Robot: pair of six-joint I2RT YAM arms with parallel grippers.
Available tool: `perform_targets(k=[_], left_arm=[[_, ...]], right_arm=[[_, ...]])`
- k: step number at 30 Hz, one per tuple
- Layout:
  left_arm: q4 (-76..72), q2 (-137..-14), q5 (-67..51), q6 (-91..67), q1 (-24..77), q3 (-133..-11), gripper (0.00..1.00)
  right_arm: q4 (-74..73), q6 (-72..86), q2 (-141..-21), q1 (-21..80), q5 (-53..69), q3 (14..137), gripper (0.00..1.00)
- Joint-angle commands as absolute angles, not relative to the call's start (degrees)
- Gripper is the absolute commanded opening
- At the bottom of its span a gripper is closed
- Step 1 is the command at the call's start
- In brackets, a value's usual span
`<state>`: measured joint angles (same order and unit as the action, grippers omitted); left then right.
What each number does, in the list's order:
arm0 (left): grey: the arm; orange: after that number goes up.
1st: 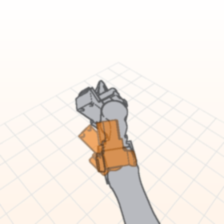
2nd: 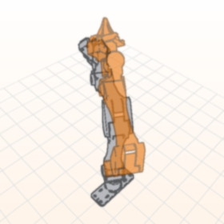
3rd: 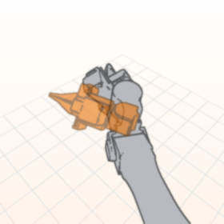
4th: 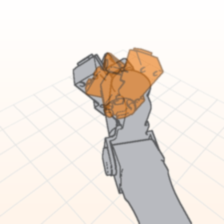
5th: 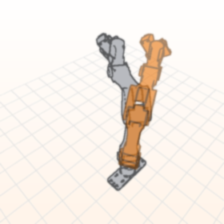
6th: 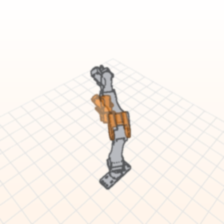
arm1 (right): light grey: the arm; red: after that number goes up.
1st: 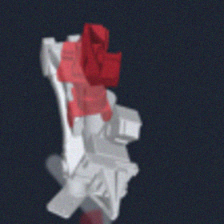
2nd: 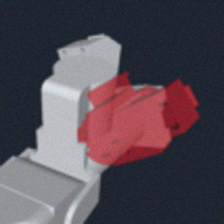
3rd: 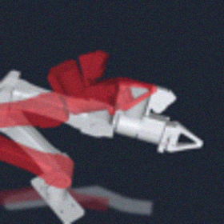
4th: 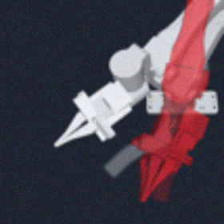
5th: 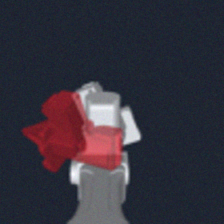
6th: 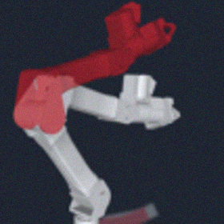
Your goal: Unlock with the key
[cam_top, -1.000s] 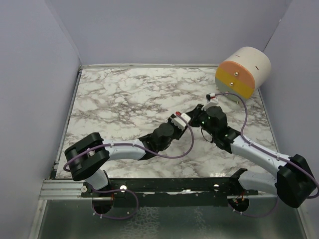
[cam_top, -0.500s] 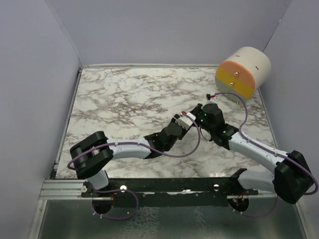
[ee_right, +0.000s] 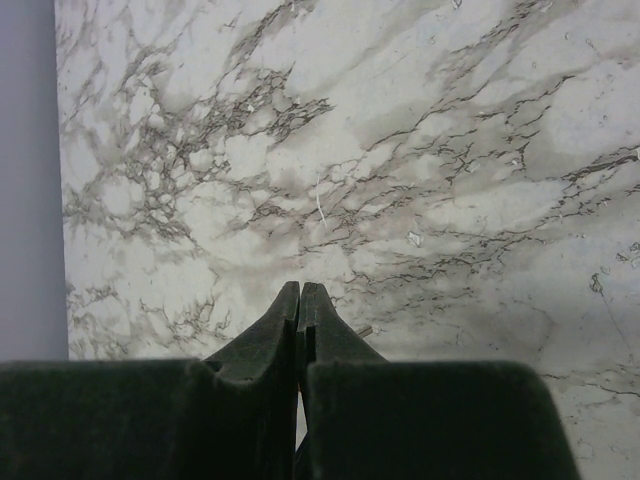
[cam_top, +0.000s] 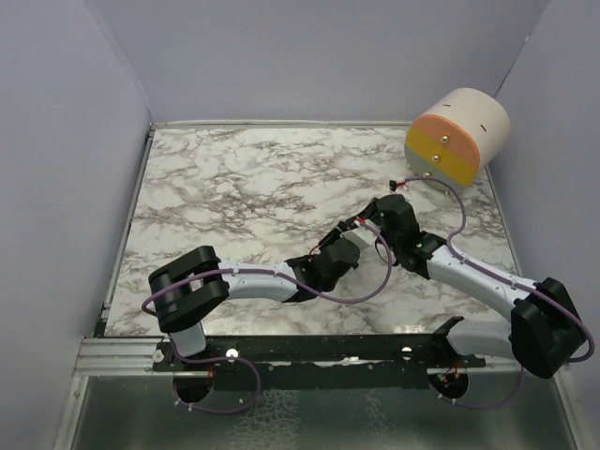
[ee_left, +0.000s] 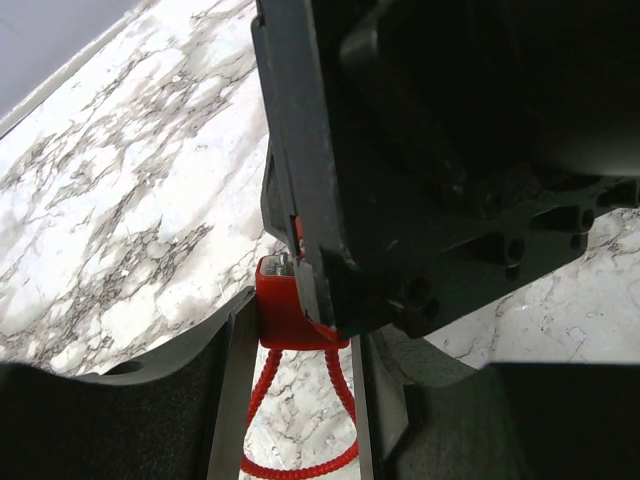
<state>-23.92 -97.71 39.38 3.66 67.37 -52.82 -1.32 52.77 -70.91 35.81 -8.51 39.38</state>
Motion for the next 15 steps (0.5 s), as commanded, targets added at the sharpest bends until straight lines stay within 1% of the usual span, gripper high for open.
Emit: perform_targets(k=[1, 13, 14, 15], left_arm=[[-29.1, -96.9, 43.6, 5.5, 67.0, -56.5, 0.00], [-28.7, -97.7, 42.9, 5.2, 66.9, -56.4, 0.00], [-28.6, -97.6, 42.6, 5.2, 66.9, -56.3, 0.00], [-28.5, -97.6, 42.2, 5.1, 66.9, -56.2, 0.00]], right_arm=[[-7.8, 53.7, -70.9, 36.9, -5.5, 39.7, 0.01], [-6.8, 53.6, -70.9, 36.9, -4.8, 39.5, 0.01], [-6.6, 53.8, -70.7, 36.9, -4.7, 39.4, 0.03], [-6.3, 53.9, -70.3, 36.9, -4.8, 39.1, 0.08]])
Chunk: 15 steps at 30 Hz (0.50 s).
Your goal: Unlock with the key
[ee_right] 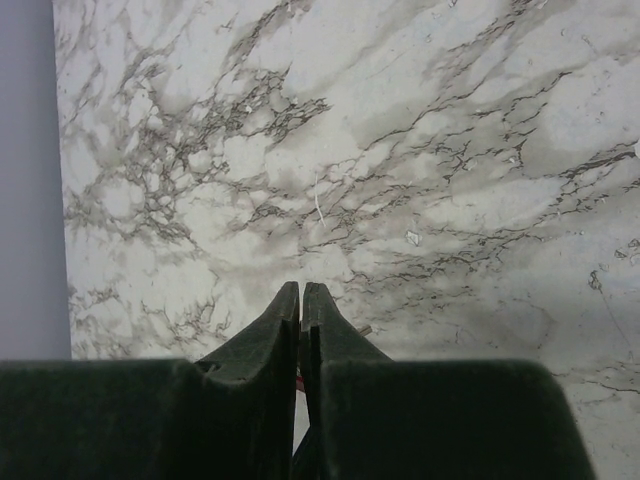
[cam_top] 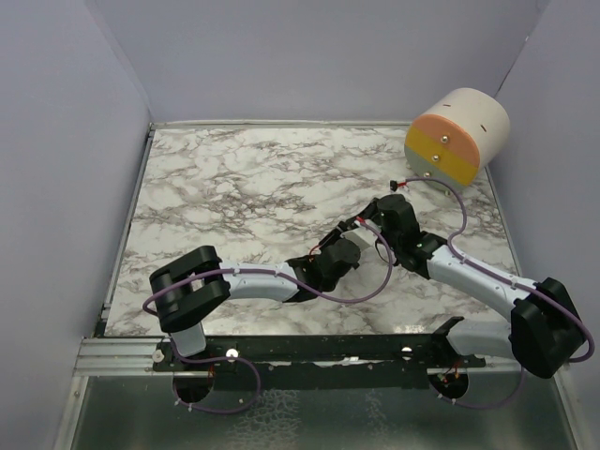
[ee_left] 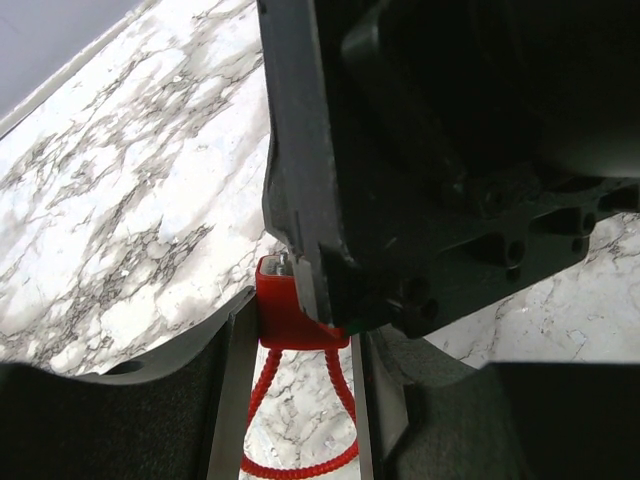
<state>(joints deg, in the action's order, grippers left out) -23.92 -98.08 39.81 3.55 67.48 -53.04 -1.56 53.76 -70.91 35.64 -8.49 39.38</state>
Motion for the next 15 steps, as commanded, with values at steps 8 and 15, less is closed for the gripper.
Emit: perform_targets(k=[8, 15], left_arm=[[-26.8, -93.3, 38.5, 2.7, 64.9, -54.7, 0.00], [-25.3, -92.0, 34.3, 0.9, 62.1, -52.8, 0.00]], right_arm=[[-4.5, 54.9, -65.6, 36.5, -7.1, 36.6, 0.42], [-6.7, 54.0, -61.6, 35.1, -10.4, 36.2, 0.46]])
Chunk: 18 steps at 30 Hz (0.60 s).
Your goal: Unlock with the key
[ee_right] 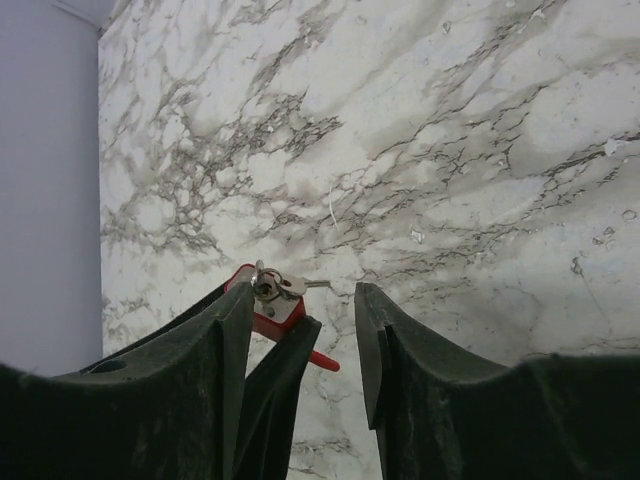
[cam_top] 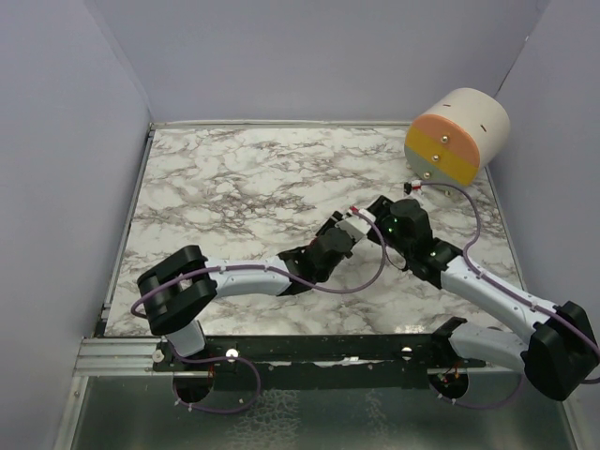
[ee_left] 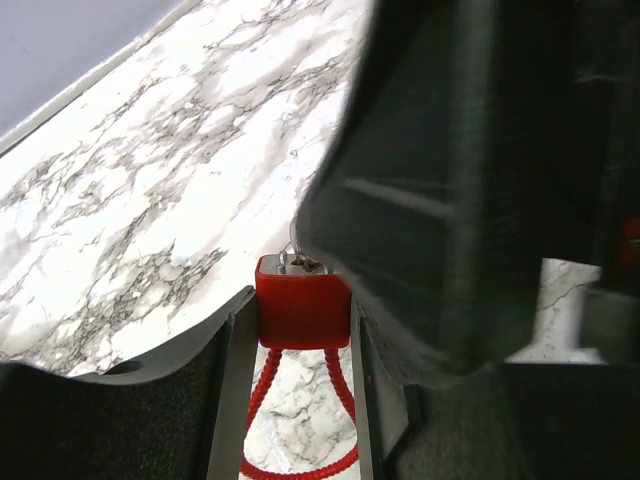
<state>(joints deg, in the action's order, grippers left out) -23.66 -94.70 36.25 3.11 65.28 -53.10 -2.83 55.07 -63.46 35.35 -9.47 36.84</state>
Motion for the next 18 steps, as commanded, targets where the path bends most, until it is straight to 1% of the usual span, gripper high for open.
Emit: perform_targets(k=[1, 4, 9, 14, 18], left_arm=[[-25.1, -91.6, 33.2, 0.4, 61.4, -52.4, 0.00], [-25.0, -89.4, 28.8, -0.8, 59.0, -50.2, 0.00], [-25.3, -84.2, 16.4, -2.5, 52.7, -45.8, 0.00], [-26.5, -80.6, 8.8, 2.7, 50.8, -43.2, 0.00], [-28.9, -78.9, -2.3, 3.7, 48.0, -41.3, 0.00]], right_arm=[[-7.1, 53.6, -61.4, 34.7, -10.5, 36.3, 0.46], [-7.7, 52.6, -60.2, 34.0, -11.5, 35.8, 0.46], [-5.1, 49.1, -56.3, 33.5, -13.9, 33.3, 0.46], [4.1, 38.3, -51.2, 33.5, -14.1, 28.5, 0.46], [9.9, 29.2, -47.9, 33.5, -11.7, 25.4, 0.49]])
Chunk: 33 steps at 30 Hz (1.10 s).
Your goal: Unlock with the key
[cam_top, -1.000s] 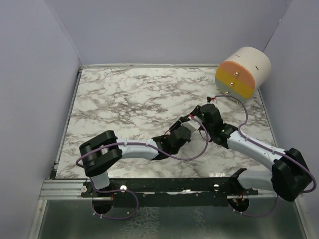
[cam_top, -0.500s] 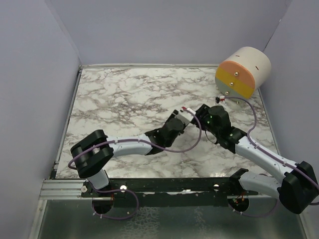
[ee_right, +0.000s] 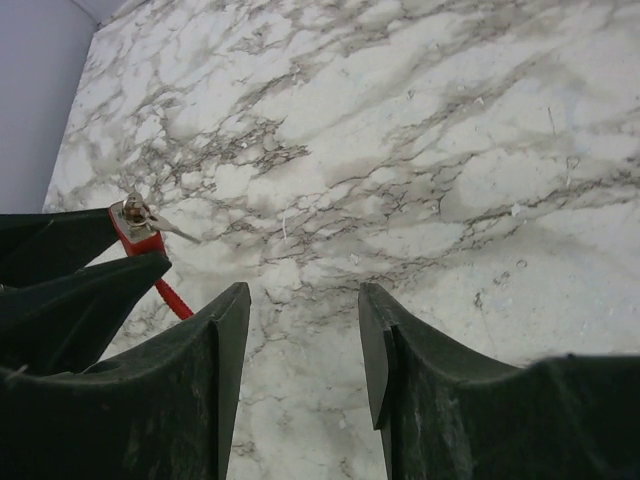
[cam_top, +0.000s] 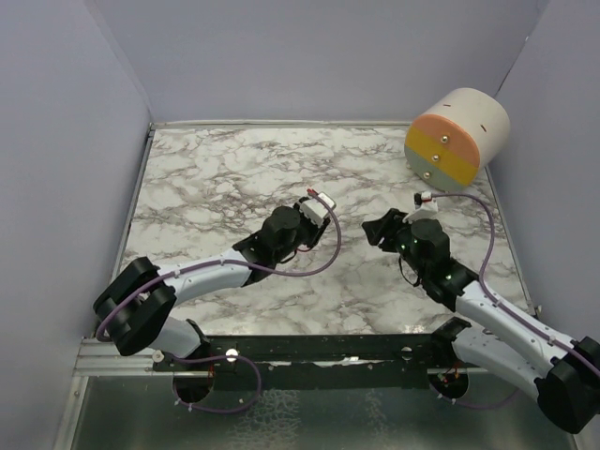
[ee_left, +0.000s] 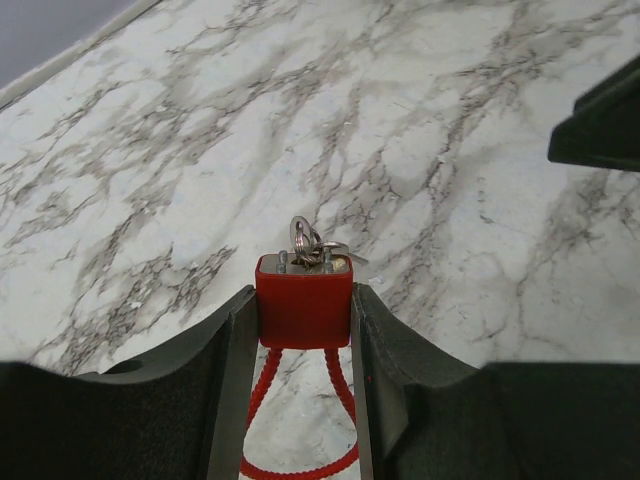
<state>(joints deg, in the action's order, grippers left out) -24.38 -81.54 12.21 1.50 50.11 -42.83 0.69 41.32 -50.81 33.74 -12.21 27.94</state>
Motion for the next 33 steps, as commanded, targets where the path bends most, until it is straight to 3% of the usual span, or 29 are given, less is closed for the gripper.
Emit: perform_targets(k=[1, 13, 33], left_arm=[[-29.4, -78.8, -5.3, 3.5, 47.2, -41.0, 0.00], [-30.1, -83.7, -35.1, 1.0, 39.1, -43.6, 0.00], [-30.1, -85.9, -53.1, -3.7, 32.0, -46.3, 0.00]], right_arm=[[11.2, 27.7, -47.2, 33.5, -10.9, 24.5, 0.49], [24.1, 20.7, -37.5, 33.5, 3.4, 16.2, 0.48], [32.9, 15.0, -48.4, 33.5, 18.5, 19.8, 0.43]])
